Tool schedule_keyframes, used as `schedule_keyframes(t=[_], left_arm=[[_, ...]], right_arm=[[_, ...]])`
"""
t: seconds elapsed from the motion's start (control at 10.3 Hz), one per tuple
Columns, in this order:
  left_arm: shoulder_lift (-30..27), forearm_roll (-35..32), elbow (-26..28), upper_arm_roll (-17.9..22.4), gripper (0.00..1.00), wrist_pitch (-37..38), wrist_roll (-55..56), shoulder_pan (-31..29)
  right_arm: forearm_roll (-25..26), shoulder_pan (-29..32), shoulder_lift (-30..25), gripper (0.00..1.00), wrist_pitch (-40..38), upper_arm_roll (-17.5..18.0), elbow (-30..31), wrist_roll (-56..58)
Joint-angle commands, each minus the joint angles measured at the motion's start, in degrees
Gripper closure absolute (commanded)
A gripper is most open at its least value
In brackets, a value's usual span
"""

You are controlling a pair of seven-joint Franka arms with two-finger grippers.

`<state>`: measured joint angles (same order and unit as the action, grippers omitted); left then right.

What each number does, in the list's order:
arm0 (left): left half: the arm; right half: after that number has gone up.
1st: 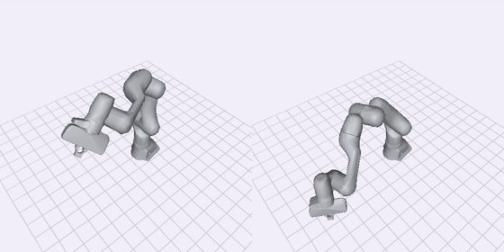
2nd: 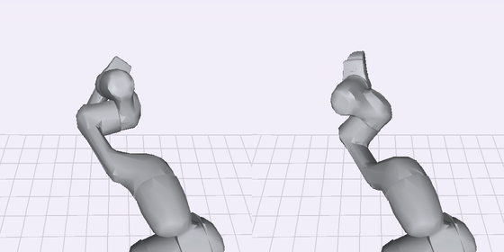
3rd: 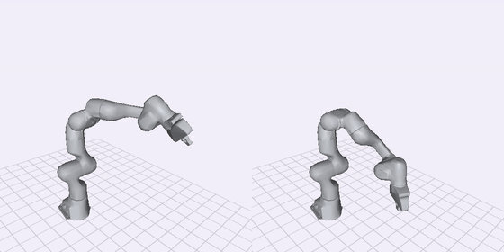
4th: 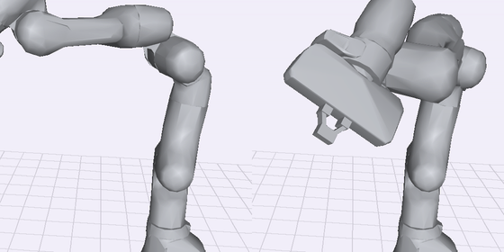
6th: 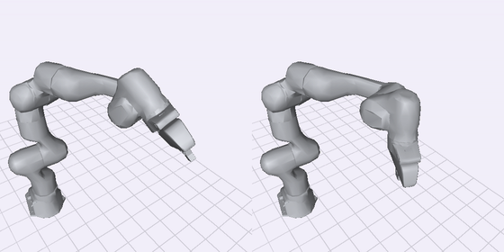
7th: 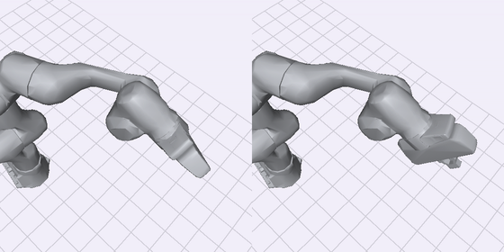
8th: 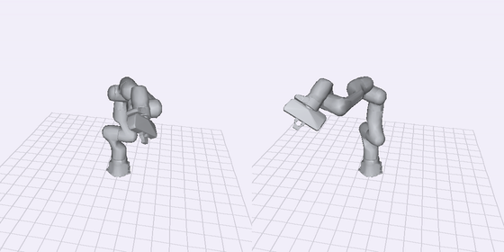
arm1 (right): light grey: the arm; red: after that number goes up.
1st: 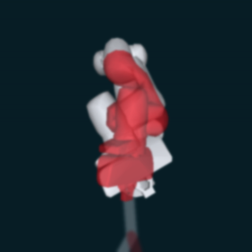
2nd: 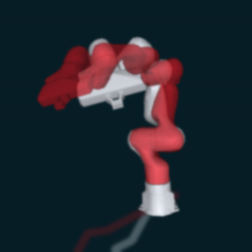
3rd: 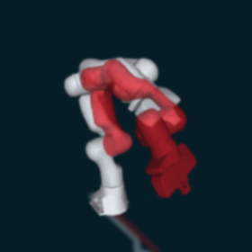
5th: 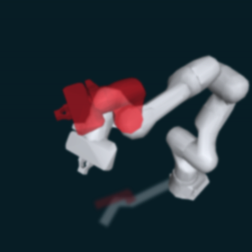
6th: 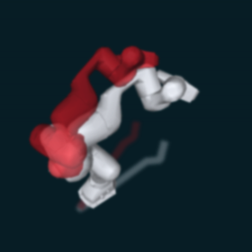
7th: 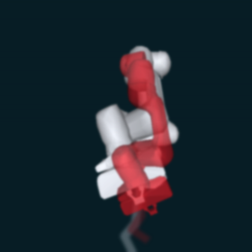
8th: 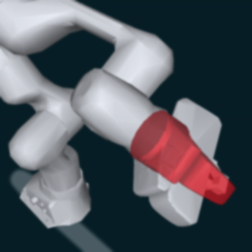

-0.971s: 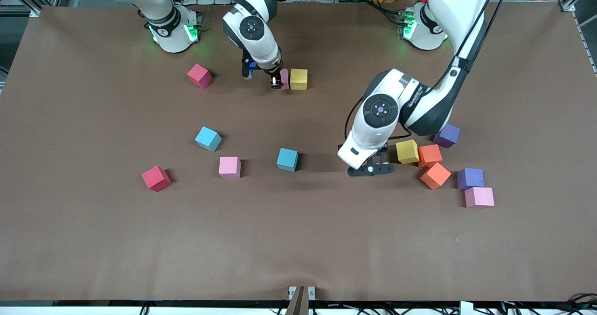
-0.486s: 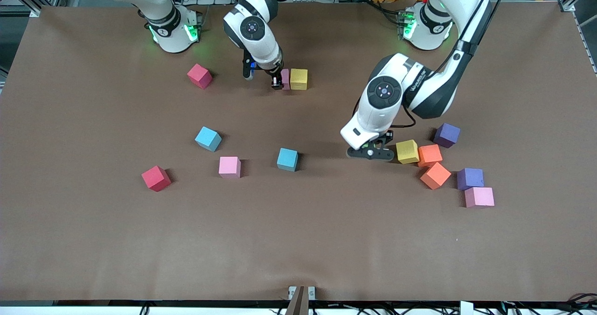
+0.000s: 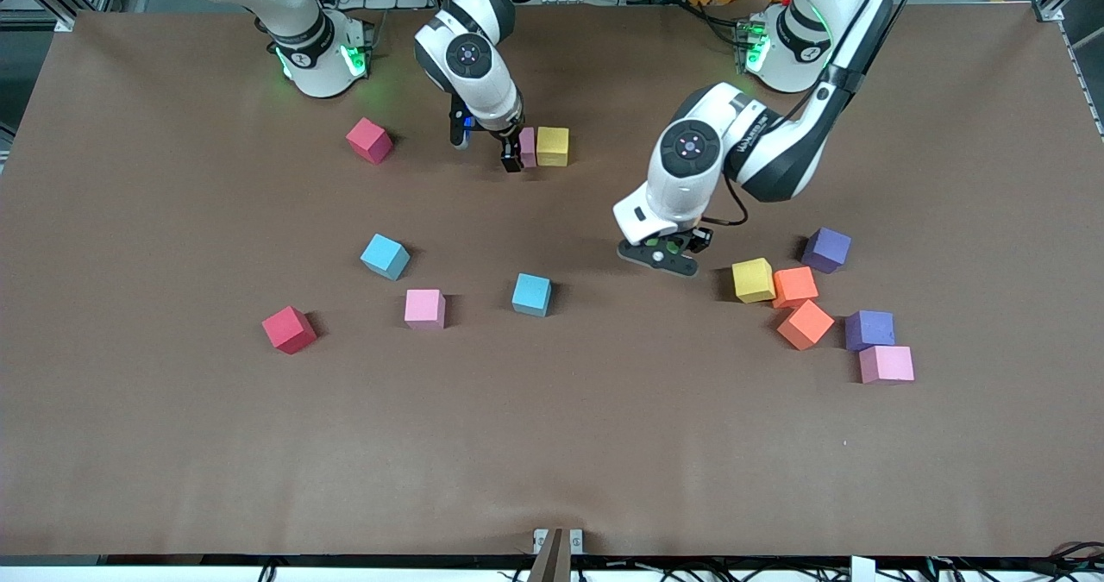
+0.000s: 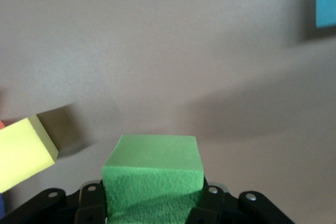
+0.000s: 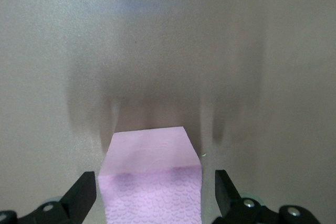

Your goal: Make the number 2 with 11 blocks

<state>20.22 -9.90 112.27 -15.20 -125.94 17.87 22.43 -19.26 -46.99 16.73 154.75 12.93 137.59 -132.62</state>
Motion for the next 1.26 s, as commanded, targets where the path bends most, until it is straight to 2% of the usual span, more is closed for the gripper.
schedule_keyframes(t=[0.0, 0.19, 0.39, 0.58, 0.87, 1.07, 1.17], left_arm=[[-1.8, -2.8, 3.1, -1.9, 0.7, -0.8, -6.9, -0.3], [-1.9, -4.3, 4.7, -3.7, 0.75, -0.8, -13.0, -0.6], [-2.5, -4.3, 6.5, -5.5, 0.76, -1.8, -19.2, -1.0], [-3.0, -4.3, 9.4, -7.7, 0.76, -5.6, -19.5, -1.1], [-3.3, -4.6, 15.9, -9.8, 0.76, -17.2, -19.5, -1.1], [-3.0, -8.0, 16.1, -11.7, 0.75, -17.4, -20.2, -1.1], [-2.8, -8.6, 16.4, -12.4, 0.75, -17.4, -22.1, -1.1]], right_arm=[[0.4, -0.6, -0.3, 0.0, -0.7, 0.0, -0.6, -1.6], [1.0, -0.4, -0.9, 0.0, -4.2, 0.0, -1.8, -1.4], [2.8, 0.0, -2.4, 0.0, -7.3, 0.0, -2.2, -1.3], [5.2, 1.2, -3.5, 0.0, -10.0, 0.0, -2.8, -0.5], [9.4, 3.8, -4.1, 0.0, -15.4, -1.8, -7.1, 2.5], [9.6, 6.9, -4.0, 0.0, -21.2, -2.8, -12.5, 10.0], [9.6, 10.0, -4.1, 0.0, -24.3, -2.8, -14.4, 17.5]])
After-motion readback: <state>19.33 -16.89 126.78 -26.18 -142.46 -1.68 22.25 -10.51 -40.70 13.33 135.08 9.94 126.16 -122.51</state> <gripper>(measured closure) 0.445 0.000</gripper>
